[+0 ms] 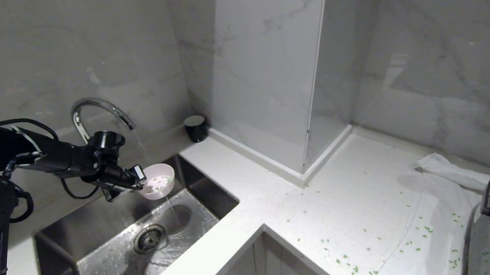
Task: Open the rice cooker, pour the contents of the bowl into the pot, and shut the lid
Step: Fill a bowl with water from the tap
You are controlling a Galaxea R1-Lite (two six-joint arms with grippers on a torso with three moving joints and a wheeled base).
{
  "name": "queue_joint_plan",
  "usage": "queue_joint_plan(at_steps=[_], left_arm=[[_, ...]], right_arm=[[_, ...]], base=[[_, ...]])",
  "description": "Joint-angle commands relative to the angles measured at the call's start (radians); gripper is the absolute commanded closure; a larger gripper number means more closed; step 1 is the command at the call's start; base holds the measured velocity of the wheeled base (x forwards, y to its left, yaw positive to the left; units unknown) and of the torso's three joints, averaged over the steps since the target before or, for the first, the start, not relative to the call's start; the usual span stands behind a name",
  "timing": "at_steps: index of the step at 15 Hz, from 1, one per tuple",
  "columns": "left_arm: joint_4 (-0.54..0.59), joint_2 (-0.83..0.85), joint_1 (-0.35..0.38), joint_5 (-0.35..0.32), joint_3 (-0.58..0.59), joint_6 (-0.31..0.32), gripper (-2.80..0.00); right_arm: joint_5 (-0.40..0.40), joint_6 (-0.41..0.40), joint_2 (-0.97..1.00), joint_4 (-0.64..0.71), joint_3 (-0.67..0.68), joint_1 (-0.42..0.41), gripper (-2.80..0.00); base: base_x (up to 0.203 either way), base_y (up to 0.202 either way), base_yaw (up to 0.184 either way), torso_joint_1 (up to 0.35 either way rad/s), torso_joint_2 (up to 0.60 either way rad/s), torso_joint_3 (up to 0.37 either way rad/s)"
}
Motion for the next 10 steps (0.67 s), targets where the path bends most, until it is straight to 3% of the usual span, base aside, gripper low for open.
queue_joint_plan(at_steps=[1, 3, 6, 10], left_arm=[[0.001, 0.025, 0.031, -0.001, -0.032, -0.006, 0.00], [0.001, 0.041, 0.044, -0.002, -0.071, -0.025, 0.00], [0.002, 0.074, 0.041, -0.001, -0.142, -0.105, 0.00], [0.002, 0.081, 0.029, -0.001, -0.148, -0.114, 0.00]], right_arm=[[0.001, 0.000, 0.001, 0.001, 0.000, 0.000, 0.00], [0.001, 0.000, 0.001, 0.001, 0.000, 0.000, 0.00], [0.001, 0.000, 0.001, 0.001, 0.000, 0.000, 0.00], [0.001, 0.000, 0.001, 0.001, 0.000, 0.000, 0.00]], base=[[0.000, 0.000, 0.000, 0.000, 0.00, 0.000], [0.000, 0.000, 0.000, 0.000, 0.00, 0.000], [0.000, 0.000, 0.000, 0.000, 0.00, 0.000], [0.000, 0.000, 0.000, 0.000, 0.00, 0.000]])
